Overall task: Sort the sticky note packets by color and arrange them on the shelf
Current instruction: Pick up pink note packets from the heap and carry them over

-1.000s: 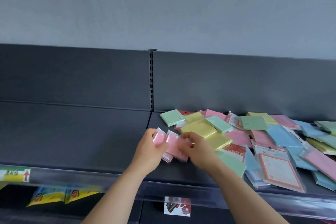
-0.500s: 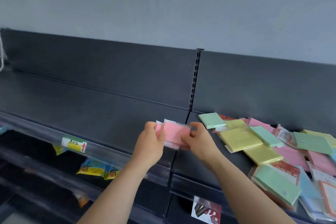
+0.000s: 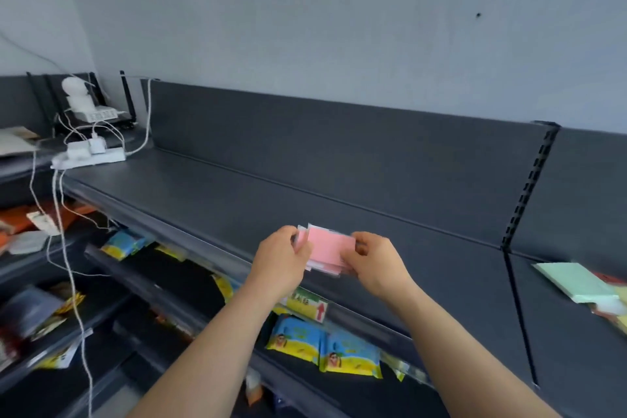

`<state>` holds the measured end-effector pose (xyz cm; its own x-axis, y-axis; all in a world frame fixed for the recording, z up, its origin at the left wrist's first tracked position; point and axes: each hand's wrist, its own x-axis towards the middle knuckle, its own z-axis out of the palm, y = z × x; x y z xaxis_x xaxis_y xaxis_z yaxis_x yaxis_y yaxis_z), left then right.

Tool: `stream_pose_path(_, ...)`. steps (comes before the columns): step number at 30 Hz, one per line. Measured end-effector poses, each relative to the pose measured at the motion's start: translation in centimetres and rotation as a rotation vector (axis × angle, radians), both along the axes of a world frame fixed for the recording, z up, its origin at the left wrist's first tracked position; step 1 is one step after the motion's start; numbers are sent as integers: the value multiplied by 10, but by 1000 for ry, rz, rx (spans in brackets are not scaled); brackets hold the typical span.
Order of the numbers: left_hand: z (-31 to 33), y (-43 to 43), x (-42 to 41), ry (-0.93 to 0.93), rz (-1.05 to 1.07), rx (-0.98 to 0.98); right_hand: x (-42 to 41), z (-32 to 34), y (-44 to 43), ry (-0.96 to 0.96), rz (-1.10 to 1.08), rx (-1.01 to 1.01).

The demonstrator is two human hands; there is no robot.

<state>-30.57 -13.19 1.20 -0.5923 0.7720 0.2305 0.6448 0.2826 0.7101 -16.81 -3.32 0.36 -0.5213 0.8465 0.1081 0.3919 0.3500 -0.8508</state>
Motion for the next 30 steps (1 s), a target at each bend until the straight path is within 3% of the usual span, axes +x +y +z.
stream_pose_path(12, 6, -30, -189, 31, 28, -72, -188, 11, -37, 12, -33, -53)
stream_pose_path(30, -11, 40, -400, -102, 94, -75, -406, -9, 60, -18, 67, -107)
